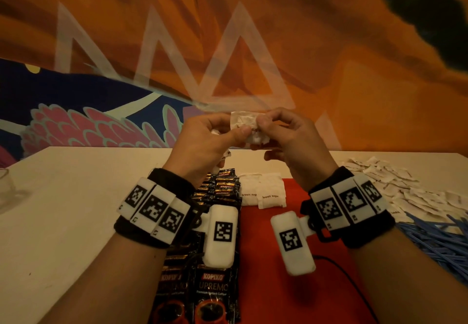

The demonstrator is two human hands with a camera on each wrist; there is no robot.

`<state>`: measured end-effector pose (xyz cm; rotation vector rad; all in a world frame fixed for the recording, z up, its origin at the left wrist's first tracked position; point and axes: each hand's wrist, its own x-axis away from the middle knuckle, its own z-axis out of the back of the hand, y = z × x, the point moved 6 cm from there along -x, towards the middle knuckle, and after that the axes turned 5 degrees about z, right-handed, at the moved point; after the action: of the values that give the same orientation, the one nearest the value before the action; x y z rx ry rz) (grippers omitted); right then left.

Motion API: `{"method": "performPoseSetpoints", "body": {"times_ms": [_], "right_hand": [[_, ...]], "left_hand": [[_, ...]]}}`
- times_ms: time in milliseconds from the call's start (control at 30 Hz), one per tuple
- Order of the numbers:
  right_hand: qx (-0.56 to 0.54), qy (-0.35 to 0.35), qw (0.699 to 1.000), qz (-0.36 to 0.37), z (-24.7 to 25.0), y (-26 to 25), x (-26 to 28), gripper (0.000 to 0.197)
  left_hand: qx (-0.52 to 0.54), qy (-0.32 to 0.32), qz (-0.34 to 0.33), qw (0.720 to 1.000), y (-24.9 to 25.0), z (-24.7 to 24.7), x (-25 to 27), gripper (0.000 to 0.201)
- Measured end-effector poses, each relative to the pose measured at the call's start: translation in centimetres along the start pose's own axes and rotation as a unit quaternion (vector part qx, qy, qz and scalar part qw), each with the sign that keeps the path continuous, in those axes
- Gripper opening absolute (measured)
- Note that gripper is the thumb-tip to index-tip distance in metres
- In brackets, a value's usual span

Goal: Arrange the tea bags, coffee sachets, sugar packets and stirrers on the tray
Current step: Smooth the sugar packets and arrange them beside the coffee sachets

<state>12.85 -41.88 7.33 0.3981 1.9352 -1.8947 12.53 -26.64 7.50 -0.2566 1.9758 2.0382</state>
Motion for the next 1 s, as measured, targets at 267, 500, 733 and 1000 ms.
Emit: {"method": "performPoseSetpoints", "body": {"times_ms": [267, 500, 733, 1000], "right_hand": [[-0.062, 0.006, 0.998, -0.016, 0.0, 0.2, -0.1, 0.014], [0.007, -0.004, 0.999, 0.037, 0.3, 0.1, -0.3, 0.01], [0.031, -0.008, 0.999, 0.043, 0.7, 0.3, -0.5, 0.023], [0.113, -0.058, 0.991, -0.048, 1.4, 2.0, -0.2, 0.027]], "left_hand": [[-0.015, 0.0, -0.004, 1.0, 0.0, 0.1, -0.1, 0.025], [0.044, 0.028, 0.018, 0.998, -0.1, 0.7, -0.1, 0.027], [-0.009, 0.085, -0.005, 0.996, -0.1, 1.2, -0.3, 0.016], [-0.033, 0.123, -0.015, 0.992, 0.6, 2.3, -0.3, 0.027]]}}
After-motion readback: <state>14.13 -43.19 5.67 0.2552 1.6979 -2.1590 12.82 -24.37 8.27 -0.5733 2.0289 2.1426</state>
